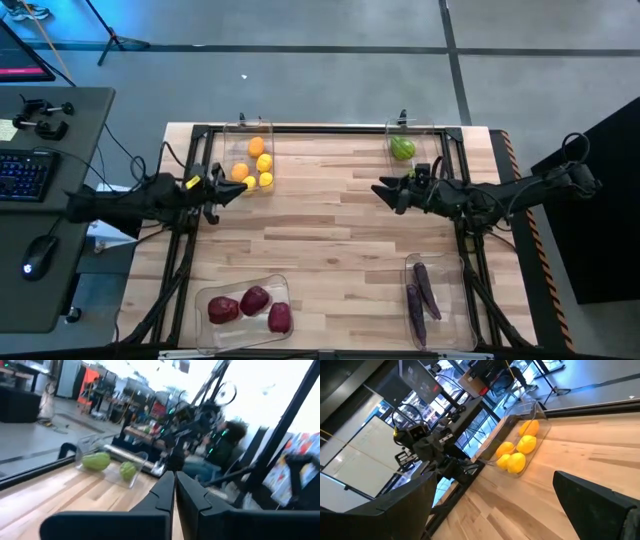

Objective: Sort produce into baskets
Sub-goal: Return to Home Position

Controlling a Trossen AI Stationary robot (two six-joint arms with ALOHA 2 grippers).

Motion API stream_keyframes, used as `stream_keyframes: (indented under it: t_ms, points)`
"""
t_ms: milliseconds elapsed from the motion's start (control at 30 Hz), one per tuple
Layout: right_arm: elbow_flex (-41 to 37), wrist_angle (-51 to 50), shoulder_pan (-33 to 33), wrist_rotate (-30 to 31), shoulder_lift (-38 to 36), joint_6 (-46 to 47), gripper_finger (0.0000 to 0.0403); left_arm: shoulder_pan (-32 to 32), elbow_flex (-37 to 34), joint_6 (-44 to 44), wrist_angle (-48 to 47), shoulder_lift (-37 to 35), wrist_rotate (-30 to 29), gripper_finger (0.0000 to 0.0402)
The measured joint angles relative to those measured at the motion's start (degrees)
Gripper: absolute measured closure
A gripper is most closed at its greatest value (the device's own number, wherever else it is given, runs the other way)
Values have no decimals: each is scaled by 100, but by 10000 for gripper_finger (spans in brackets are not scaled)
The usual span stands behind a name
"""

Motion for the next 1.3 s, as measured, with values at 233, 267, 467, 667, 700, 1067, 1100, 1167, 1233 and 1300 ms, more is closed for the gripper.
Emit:
stream_keyframes:
  t_ms: [233,267,467,667,700,1067,1100,1167,1233,1300]
  points:
    - [0,0,-1,9,0,-175,13,0,-767,-437,749,-388,65,401]
    - [0,1,0,9,0,-129,13,0,-816,-438,793,-429,66,401]
    - [0,2,0,10,0,448,13,-2,-1120,-622,791,-643,49,401]
    - [0,3,24,-108,0,621,13,0,-1118,-877,292,-656,-273,401]
    - [0,4,24,-122,0,637,13,0,-1115,-943,269,-653,-407,401]
    - [-4,553,-521,-1149,-125,-714,13,-2,-1113,-1137,-4,-649,-692,401]
    - [-7,599,-622,-1387,-192,-935,13,-2,-1113,-1124,-8,-649,-692,401]
    - [-4,618,-819,-1840,-390,-1324,13,-2,-1113,-1156,-4,-649,-692,401]
    - [-7,498,-1020,-2287,-679,-1638,13,-2,-1113,-1170,-5,-649,-692,401]
    - [-7,260,-1195,-2694,-1061,-1906,13,-2,-1113,-1172,-5,-649,-692,401]
